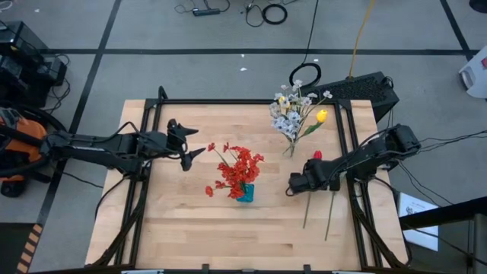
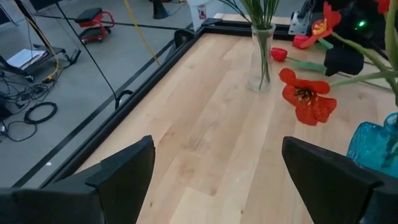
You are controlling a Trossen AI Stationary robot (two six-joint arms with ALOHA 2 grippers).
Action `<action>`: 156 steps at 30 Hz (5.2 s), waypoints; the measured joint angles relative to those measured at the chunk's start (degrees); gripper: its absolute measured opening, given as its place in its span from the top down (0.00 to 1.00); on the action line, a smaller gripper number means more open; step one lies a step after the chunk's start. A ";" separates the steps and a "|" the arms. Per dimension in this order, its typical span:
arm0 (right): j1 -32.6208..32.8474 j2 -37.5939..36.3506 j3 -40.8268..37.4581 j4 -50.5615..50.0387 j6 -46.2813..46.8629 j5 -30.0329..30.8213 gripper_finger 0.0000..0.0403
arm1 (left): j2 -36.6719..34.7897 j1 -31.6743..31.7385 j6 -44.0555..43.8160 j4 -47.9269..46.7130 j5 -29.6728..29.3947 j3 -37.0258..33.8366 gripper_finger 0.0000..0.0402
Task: Sort flowers into vase by color
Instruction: Put the left red flower into the blue vase, then put the red flower into the blue vase
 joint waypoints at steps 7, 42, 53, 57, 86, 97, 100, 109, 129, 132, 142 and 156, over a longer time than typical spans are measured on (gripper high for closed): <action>-0.68 -0.61 -6.64 11.00 2.17 0.25 0.70 | 1.78 -0.01 -0.09 -0.03 -0.02 0.00 0.12; 20.55 -4.72 16.64 25.86 -37.95 53.26 1.00 | 2.66 -0.01 -0.09 0.07 -0.48 0.00 0.12; 16.83 -0.71 16.73 65.51 -88.56 62.96 1.00 | 2.66 -0.02 -0.11 0.07 -0.48 0.00 0.12; 14.45 1.62 16.73 75.99 -95.05 56.87 1.00 | 2.66 -0.02 -0.11 0.09 -0.48 0.00 0.12; 11.20 13.73 16.75 97.35 -109.33 49.12 0.96 | 2.66 -0.02 -0.07 0.00 -0.40 0.00 0.12; 14.69 13.64 16.79 88.55 -106.09 58.20 0.99 | 2.66 -0.02 -0.07 0.00 -0.35 0.00 0.12; 13.50 13.64 16.79 84.20 -100.32 55.61 0.97 | 2.66 -0.02 -0.07 0.00 -0.35 0.00 0.12; 12.82 13.66 16.79 77.39 -96.13 53.90 0.93 | 2.66 -0.02 -0.07 0.00 0.02 0.00 0.12; 12.14 12.91 25.90 48.28 -84.47 46.41 0.75 | 2.66 -0.02 -0.03 0.03 -0.07 0.00 0.12; 12.14 11.69 30.35 36.50 -82.24 46.14 0.72 | 2.66 -0.02 -0.04 0.02 -0.11 0.02 0.12; 12.18 6.40 43.04 4.80 -65.92 33.75 0.70 | 2.66 -0.02 -0.04 0.00 -0.46 0.04 0.12; 12.24 1.93 40.88 -35.53 2.77 10.28 0.76 | 2.66 -0.02 -0.02 -0.02 -0.43 0.04 0.12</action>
